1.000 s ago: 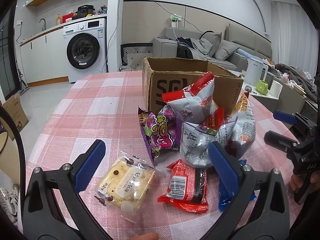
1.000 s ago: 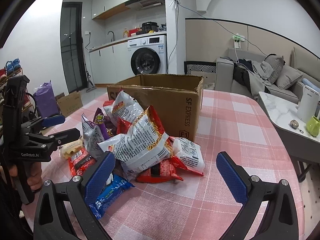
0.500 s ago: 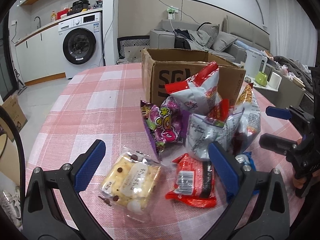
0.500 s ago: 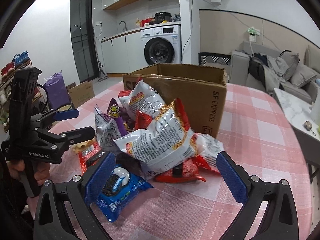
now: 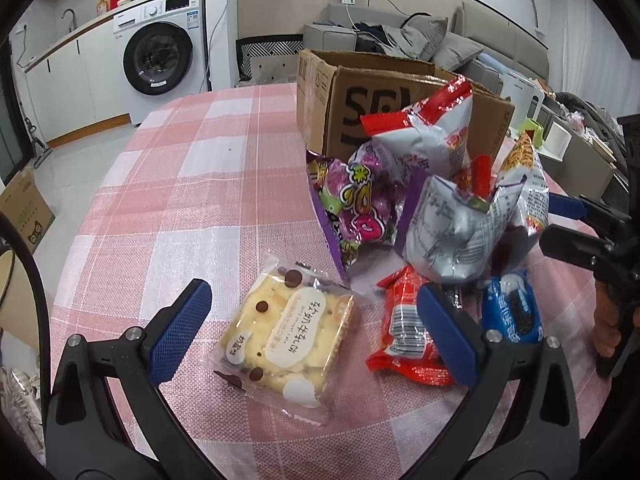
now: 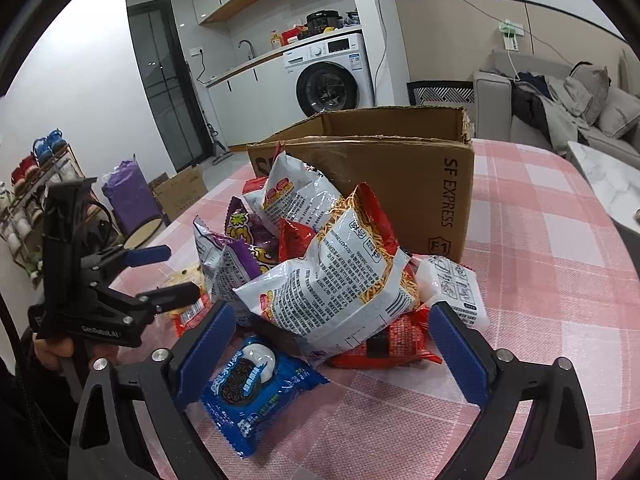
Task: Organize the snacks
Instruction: 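Move the left gripper toward the cream-coloured cake pack on the table, then grasp the cream cake pack with the left gripper while the right gripper grasps a white chip bag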
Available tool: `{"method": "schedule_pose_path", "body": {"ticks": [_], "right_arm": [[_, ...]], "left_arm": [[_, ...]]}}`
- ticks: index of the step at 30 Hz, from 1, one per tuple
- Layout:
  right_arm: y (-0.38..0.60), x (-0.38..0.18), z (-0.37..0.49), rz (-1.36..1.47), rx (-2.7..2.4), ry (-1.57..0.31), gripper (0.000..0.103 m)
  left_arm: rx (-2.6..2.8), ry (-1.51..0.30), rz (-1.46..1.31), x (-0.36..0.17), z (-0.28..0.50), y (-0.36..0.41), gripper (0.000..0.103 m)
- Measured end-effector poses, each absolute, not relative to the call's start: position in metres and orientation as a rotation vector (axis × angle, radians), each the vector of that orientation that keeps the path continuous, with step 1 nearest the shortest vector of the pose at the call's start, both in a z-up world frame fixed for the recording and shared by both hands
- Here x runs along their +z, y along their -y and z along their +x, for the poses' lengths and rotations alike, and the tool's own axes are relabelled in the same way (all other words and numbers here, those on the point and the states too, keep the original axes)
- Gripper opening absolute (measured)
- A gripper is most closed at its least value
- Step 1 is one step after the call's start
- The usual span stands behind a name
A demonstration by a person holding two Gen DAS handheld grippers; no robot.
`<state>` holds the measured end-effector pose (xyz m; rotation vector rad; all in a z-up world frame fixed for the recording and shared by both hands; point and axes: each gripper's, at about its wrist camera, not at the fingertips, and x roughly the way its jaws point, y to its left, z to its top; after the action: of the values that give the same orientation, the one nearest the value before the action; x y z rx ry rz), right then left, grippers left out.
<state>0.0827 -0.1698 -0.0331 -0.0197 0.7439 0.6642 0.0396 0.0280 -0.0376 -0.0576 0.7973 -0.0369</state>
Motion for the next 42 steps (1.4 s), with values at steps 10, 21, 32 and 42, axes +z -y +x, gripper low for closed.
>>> {"method": "schedule_pose_path", "body": {"ticks": [10, 21, 32, 42], "right_arm": [[0.165, -0.039, 0.092, -0.042, 0.652, -0.764, 0.098], [0.154, -0.047, 0.098, -0.123, 0.689, -0.781, 0.098], [0.141, -0.047, 0.106, -0.152, 0.702, -0.771, 0.098], [0.141, -0.042, 0.114, -0.138, 0.721, -0.766, 0.094]], "left_arm": [[-0.046, -0.855, -0.111, -0.054, 0.053, -0.045, 0.102], [-0.089, -0.884, -0.129, -0.058, 0.053, -0.057, 0.096], [-0.067, -0.93, -0.096, -0.069, 0.063, -0.062, 0.089], [-0.08, -0.909, -0.056, -0.067, 0.063, -0.05, 0.059]]}}
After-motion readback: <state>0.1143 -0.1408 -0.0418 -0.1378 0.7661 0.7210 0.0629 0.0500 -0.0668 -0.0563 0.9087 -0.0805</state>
